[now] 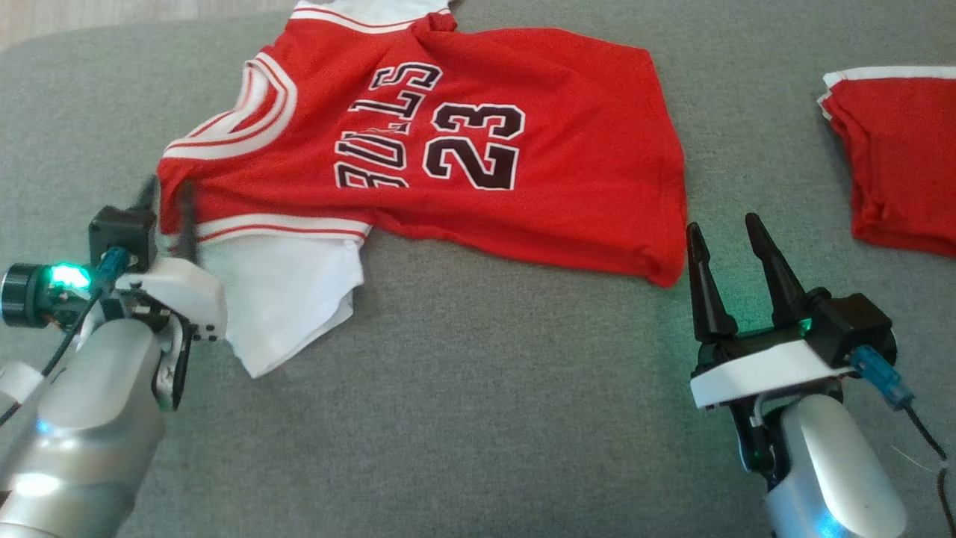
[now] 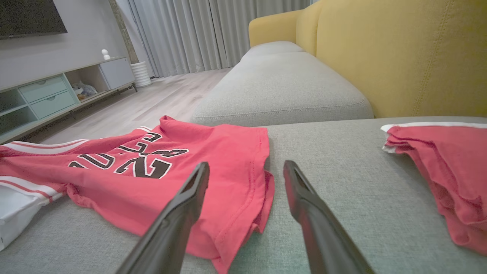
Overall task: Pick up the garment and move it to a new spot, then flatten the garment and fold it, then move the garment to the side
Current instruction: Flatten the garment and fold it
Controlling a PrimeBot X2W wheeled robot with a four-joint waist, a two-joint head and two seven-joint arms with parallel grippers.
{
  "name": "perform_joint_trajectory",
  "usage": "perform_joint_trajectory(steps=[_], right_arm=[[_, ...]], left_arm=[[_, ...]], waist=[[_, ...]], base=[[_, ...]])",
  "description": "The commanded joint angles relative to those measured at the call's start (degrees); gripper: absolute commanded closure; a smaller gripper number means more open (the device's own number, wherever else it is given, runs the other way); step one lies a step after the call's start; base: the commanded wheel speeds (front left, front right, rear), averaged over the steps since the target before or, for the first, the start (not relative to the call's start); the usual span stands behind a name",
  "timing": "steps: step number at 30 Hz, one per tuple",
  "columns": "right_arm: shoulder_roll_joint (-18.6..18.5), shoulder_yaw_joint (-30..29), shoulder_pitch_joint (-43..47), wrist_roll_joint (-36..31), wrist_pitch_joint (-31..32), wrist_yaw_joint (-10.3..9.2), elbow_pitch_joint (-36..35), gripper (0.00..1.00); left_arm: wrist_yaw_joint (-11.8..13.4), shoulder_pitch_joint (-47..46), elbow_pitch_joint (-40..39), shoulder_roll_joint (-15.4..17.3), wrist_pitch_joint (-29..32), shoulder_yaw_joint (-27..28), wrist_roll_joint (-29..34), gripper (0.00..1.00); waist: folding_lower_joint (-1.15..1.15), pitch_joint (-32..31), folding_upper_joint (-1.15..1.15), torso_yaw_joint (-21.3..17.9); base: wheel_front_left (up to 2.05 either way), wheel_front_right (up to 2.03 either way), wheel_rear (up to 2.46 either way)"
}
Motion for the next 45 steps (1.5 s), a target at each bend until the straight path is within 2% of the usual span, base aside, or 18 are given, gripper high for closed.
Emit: perform_joint_trajectory(steps=[1,9,12,16,21,30,38,45], right_arm=[[-0.1,1.4,-0.6,-0.1,-0.6,-0.05,-1.4,0.0],[-0.1,0.9,0.1,-0.9,-0.6,-0.05,-1.3,0.0],[-0.1,0.4,0.6,-1.2,-0.6,-0.05,-1.5,0.0],[-0.1,0.0,1.4,-1.8,-0.6,-0.05,-1.6,0.0],[-0.1,-1.2,1.2,-2.6,-0.6,-0.05,-1.7,0.0],[-0.1,-1.3,2.0,-3.3,-0.6,-0.05,1.7,0.0],[-0.1,-1.8,2.6,-3.5,-0.6,-0.05,2.7,0.0],[-0.1,-3.6,3.5,-4.1,-0.5,-0.05,7.6,0.0]], left_arm=[[0.4,-2.6,-1.1,2.3,-1.5,2.5,0.2,0.0],[1.0,0.8,-6.0,-0.2,-6.0,3.2,-0.3,0.0],[2.0,3.8,-10.5,-1.5,-6.8,4.3,-0.4,0.0],[5.0,11.0,-20.3,-3.9,-7.0,6.9,0.8,0.0],[5.6,17.1,-25.6,-5.9,-7.0,8.8,2.2,0.0],[4.3,19.8,-25.5,-7.5,-7.1,9.4,4.7,0.0],[3.3,20.8,-24.6,-8.8,-7.1,10.5,5.8,0.0],[2.5,21.2,-23.0,-9.9,-7.1,10.8,6.4,0.0]], waist=[[0.0,-0.4,0.0,0.3],[0.0,-2.2,0.0,1.8],[0.0,-3.2,0.0,2.9],[0.0,-3.9,0.0,4.9],[0.0,-3.9,0.0,6.7],[0.0,-4.1,0.0,7.8],[0.0,-4.9,0.0,6.6],[0.0,-6.3,0.0,6.2]], base=[[0.0,0.0,0.0],[0.0,0.0,0.0],[0.0,0.0,0.0],[0.0,0.0,0.0],[0.0,0.0,0.0],[0.0,0.0,0.0],[0.0,0.0,0.0],[0.0,0.0,0.0]])
